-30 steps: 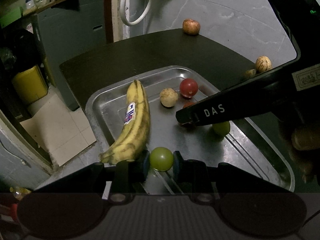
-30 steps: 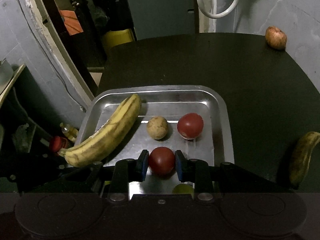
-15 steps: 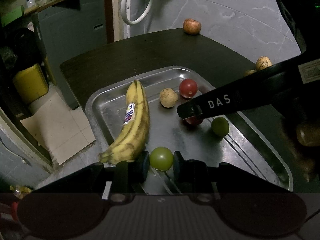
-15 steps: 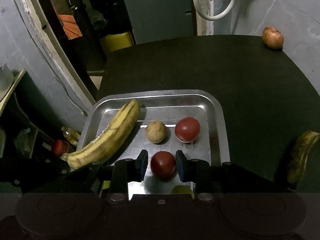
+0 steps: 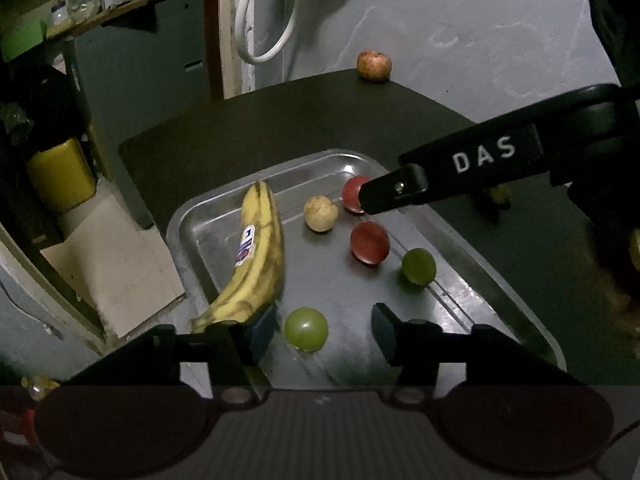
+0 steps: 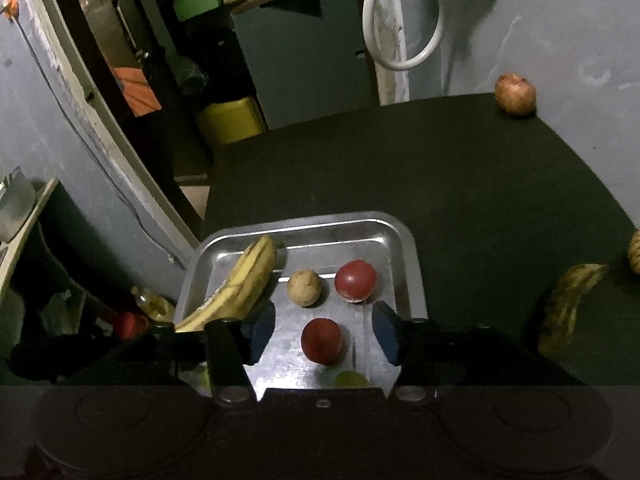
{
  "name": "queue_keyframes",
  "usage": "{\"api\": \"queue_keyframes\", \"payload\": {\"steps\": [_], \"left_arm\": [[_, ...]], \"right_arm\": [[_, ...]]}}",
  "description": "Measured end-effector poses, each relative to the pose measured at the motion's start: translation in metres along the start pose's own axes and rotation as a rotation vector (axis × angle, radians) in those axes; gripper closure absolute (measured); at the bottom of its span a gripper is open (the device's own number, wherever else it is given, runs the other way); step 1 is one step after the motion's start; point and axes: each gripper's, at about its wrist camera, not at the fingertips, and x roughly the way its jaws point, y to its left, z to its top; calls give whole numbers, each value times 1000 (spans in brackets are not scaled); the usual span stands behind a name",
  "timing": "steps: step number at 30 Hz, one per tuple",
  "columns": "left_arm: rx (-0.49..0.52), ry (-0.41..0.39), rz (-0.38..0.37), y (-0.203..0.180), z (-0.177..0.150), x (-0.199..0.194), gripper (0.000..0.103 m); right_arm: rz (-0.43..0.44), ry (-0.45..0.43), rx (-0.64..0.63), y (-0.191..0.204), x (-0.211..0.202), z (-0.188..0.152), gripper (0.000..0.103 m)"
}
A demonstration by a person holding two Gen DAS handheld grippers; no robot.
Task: Organize fruits
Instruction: 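Open the left tool to drop the grape into the tray while the right tool releases the tomato, then move both tools back over the remaining banana and striped fruits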
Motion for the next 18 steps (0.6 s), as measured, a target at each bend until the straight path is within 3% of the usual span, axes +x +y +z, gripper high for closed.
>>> {"api": "queue_keyframes", "payload": {"steps": [3, 14, 18], "left_arm": [[8, -19, 11, -3, 1, -7, 28], [20, -74, 22, -3, 12, -30, 11], [17, -96, 21, -5, 13, -40, 3]], "right_arm": [[1, -17, 10, -1, -11, -2, 38], [29, -102, 73, -4, -53, -4, 22], [40, -144, 76, -1, -72, -4, 10]]}}
